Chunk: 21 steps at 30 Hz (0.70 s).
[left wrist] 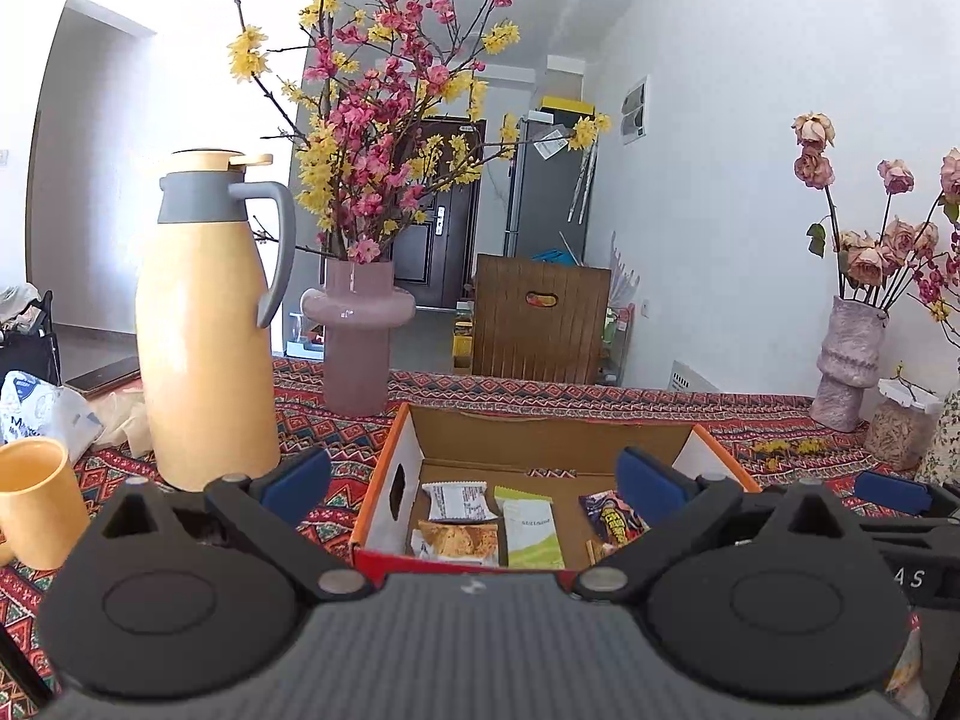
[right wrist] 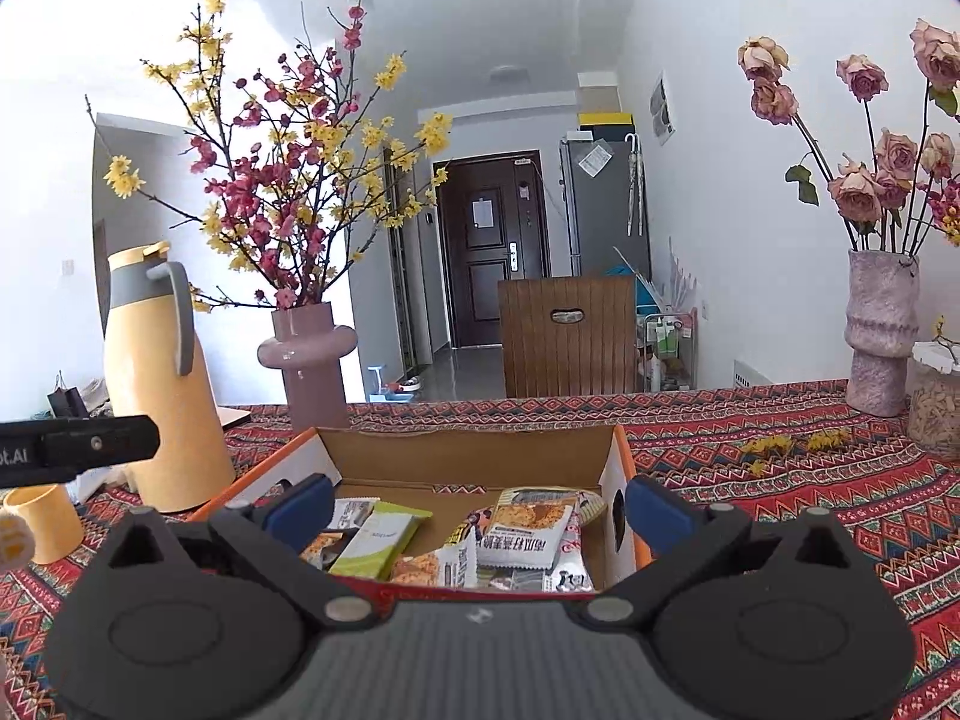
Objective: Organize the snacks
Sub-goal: 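Move both grippers back toward the remaining snacks, then grasp a cracker packet with the right gripper while the left grasps a pink packet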
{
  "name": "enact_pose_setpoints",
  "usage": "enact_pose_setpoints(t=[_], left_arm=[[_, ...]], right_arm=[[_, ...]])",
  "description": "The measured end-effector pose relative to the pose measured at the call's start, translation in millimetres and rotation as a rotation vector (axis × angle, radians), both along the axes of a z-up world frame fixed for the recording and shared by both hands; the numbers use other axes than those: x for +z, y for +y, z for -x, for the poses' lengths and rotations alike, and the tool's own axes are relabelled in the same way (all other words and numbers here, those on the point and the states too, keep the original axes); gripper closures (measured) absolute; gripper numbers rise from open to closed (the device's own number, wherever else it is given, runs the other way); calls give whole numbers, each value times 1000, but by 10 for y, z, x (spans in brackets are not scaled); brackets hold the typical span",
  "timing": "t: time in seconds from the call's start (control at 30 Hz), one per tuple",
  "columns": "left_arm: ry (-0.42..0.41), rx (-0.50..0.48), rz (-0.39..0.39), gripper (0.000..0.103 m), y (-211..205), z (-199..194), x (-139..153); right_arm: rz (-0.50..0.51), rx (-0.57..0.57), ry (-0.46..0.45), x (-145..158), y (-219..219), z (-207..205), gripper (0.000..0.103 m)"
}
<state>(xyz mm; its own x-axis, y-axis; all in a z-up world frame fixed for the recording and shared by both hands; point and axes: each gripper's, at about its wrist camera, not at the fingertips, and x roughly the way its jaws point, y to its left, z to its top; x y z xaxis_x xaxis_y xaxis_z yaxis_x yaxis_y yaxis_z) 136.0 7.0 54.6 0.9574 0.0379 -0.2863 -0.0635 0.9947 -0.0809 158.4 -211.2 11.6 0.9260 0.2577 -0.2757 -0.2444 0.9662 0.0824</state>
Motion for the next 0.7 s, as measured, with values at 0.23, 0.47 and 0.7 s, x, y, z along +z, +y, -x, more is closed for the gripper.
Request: enact_pose_setpoints(t=[0.23,0.47,0.7], left_arm=[[49,19,3,0,150,287,-187],[122,16,32,0,262,482,-412],[191,1,31,0,306,618,-641]], right_arm=[[24,10,48,-117,-19,316,0],[51,6,121,-311,-18,538,0],[100,5,207,-599,24,704,0]])
